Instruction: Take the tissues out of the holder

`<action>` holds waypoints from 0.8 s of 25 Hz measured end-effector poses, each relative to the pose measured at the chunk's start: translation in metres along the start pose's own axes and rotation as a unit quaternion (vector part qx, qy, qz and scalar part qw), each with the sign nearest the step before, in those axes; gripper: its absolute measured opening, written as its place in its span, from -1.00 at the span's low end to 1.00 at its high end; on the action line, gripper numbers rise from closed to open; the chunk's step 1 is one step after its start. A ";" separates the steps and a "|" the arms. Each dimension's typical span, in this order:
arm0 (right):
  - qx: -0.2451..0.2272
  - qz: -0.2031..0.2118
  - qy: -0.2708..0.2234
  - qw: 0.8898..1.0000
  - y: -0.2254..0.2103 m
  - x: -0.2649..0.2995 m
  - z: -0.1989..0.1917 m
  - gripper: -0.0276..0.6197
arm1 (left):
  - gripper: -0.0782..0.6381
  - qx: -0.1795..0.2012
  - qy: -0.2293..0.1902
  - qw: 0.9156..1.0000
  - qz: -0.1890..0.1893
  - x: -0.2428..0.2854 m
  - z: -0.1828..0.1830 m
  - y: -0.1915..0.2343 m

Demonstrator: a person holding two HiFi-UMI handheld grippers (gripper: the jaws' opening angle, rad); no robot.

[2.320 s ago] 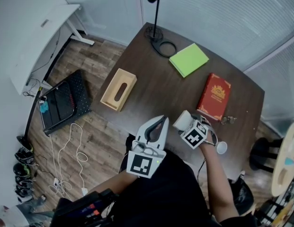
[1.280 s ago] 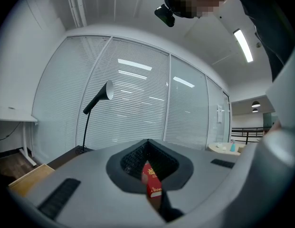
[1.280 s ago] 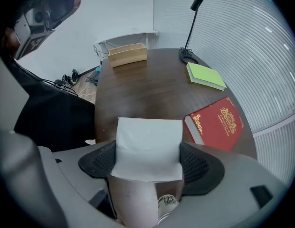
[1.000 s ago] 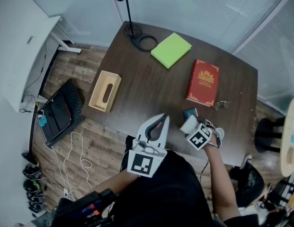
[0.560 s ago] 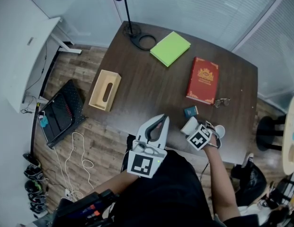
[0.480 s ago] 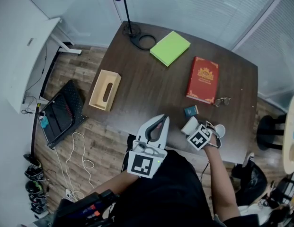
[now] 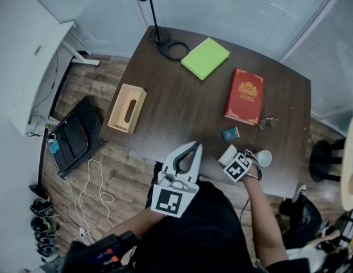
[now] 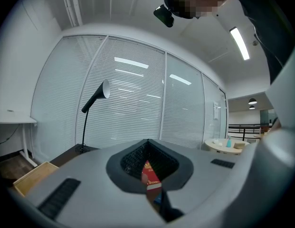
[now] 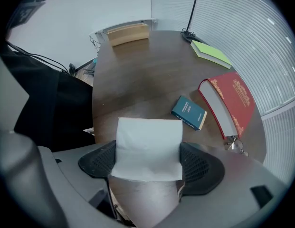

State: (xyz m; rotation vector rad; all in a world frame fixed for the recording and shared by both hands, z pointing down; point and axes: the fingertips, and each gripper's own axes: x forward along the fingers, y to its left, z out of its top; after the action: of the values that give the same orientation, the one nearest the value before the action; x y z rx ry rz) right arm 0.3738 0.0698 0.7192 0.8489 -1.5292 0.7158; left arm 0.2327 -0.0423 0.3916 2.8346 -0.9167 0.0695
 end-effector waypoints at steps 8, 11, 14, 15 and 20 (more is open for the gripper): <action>0.004 0.009 -0.017 1.000 0.003 0.007 0.001 0.40 | -0.79 0.000 0.009 1.000 0.009 -0.007 -0.003 0.007; 0.007 0.009 -0.024 1.000 0.004 0.008 0.000 0.40 | -0.79 0.003 0.007 1.000 0.004 -0.007 -0.002 0.005; 0.010 0.006 -0.024 1.000 0.005 0.009 -0.003 0.40 | -0.79 0.000 0.006 1.000 0.001 -0.007 -0.002 0.004; 0.011 0.007 -0.024 1.000 0.005 0.009 -0.003 0.40 | -0.79 -0.001 0.007 1.000 0.001 -0.007 -0.003 0.003; 0.015 0.005 -0.031 0.999 0.003 -0.001 0.000 0.40 | -0.79 -0.004 0.003 1.000 -0.002 -0.007 -0.002 0.002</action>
State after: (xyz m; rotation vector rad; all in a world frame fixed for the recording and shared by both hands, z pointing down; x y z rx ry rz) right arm 0.3715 0.0713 0.7187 0.8952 -1.5824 0.7273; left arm 0.2258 -0.0394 0.3929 2.8279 -0.9074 0.0727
